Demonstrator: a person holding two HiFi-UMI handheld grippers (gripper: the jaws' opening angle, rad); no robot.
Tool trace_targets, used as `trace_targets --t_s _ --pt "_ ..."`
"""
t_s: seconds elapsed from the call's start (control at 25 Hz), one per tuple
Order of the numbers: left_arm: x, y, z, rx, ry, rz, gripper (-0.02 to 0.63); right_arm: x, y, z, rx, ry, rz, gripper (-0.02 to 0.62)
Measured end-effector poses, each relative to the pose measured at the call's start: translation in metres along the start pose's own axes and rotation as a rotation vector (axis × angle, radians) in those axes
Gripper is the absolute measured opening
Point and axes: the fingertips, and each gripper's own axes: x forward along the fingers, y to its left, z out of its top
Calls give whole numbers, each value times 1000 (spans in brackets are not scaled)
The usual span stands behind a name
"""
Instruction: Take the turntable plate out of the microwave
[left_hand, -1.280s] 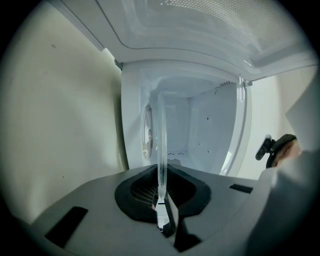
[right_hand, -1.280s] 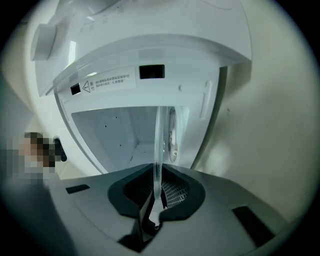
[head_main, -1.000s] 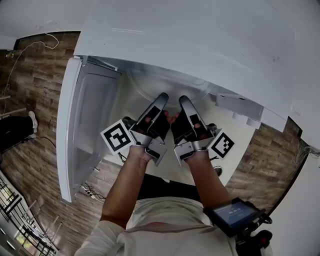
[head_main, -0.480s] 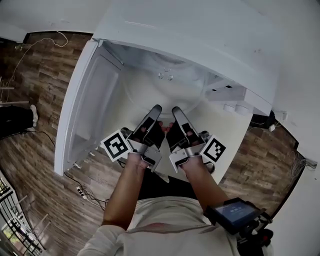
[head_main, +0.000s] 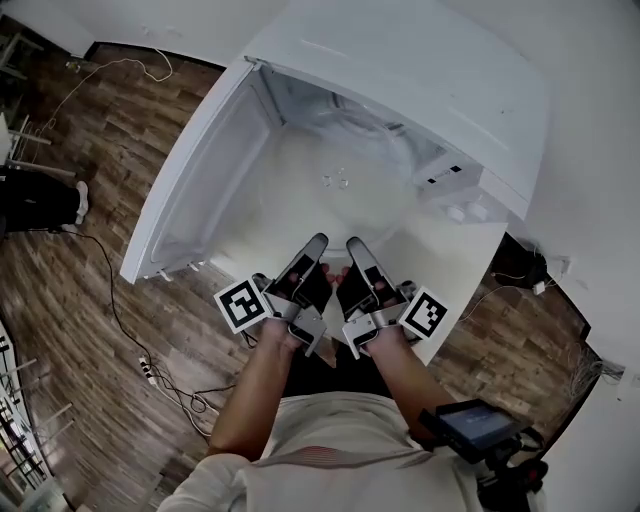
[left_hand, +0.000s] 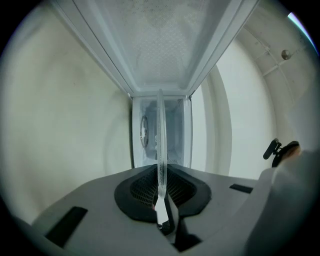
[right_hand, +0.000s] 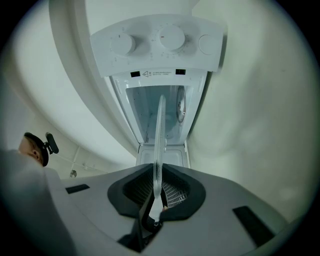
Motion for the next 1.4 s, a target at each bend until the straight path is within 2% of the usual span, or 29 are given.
trace_targets --t_s 0.28,0.88,1.4 --pt "-31 -28 -15 25 21 -23 44 -21 31 -25 -37 -5 25 40" --pt "-99 -95 -63 51 161 -96 48 -87 103 -82 -108 -123 40 43" --pt "-129 -144 -101 78 219 -136 49 -130 155 -102 -150 -170 73 44"
